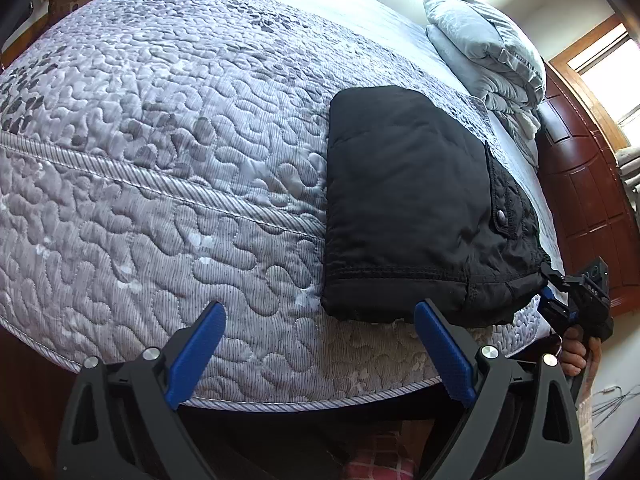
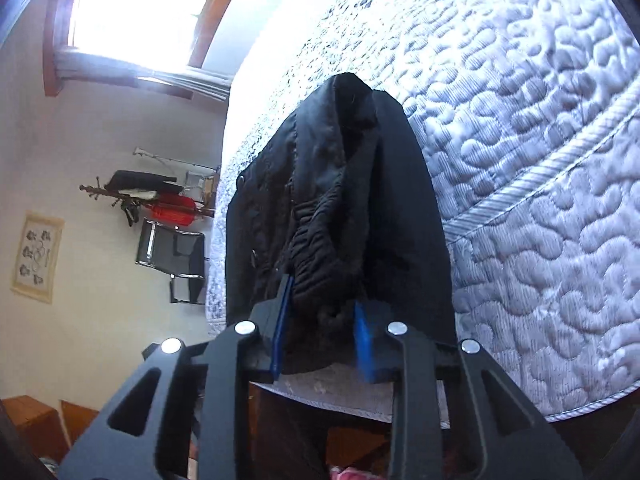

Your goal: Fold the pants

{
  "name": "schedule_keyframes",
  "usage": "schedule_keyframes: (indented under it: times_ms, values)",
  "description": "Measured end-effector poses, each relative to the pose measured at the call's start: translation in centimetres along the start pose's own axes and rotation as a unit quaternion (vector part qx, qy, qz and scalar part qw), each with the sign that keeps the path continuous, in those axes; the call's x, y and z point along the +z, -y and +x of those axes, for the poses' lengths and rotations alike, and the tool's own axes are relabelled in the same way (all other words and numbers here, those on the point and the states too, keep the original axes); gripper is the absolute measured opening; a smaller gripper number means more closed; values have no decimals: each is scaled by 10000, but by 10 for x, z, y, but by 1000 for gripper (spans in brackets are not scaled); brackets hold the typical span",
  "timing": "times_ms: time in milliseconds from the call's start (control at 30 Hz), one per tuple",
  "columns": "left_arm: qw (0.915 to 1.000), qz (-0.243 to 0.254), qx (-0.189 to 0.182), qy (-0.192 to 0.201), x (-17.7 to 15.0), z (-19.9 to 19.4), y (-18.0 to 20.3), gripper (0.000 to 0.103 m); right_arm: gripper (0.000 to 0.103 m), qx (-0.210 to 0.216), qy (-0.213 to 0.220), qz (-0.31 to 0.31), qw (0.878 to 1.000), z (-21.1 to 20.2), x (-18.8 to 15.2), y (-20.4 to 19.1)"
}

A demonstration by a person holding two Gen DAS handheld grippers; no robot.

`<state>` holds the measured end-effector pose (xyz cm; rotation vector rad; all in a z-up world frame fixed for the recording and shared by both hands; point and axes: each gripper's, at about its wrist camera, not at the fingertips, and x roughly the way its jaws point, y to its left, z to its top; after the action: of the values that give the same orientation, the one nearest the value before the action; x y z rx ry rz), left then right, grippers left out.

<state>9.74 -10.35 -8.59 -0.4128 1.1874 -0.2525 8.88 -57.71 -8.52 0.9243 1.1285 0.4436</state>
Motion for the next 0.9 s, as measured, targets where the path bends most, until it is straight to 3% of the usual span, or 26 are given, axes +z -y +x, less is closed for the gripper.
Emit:
schedule_keyframes:
  times_ms: [100,200,333,467,533,633,800,900]
  values:
    - [10000,-14,-10,-22,-1,1,0,96,27,-176,-105,313,9993,12,-3,18]
    - [10000,-8,-20,-42,-2,2,1,96,27,-5,-46,470,9989,13,-7,30]
    - [10000,7,-11,-79,-1,3,3,96,28,-71,-58,393,9992,14,-9,30]
    - [9999,48,-58,-70,6,2,6,96,36,-142,-32,100,9998,10,-10,14]
    - [9999,109,-51,-42,11,-1,9,96,58,-115,28,-87,9999,1,-9,2]
    - [9997,169,-153,-41,21,-6,11,96,74,-68,203,-337,9992,-17,-8,-10]
    - [9954,-238,-913,-180,38,-15,-2,96,87,131,508,-488,9974,-52,-4,-17]
    - [9903,-575,-1237,-262,42,-16,-13,96,88,177,566,-494,9970,-64,-6,-12]
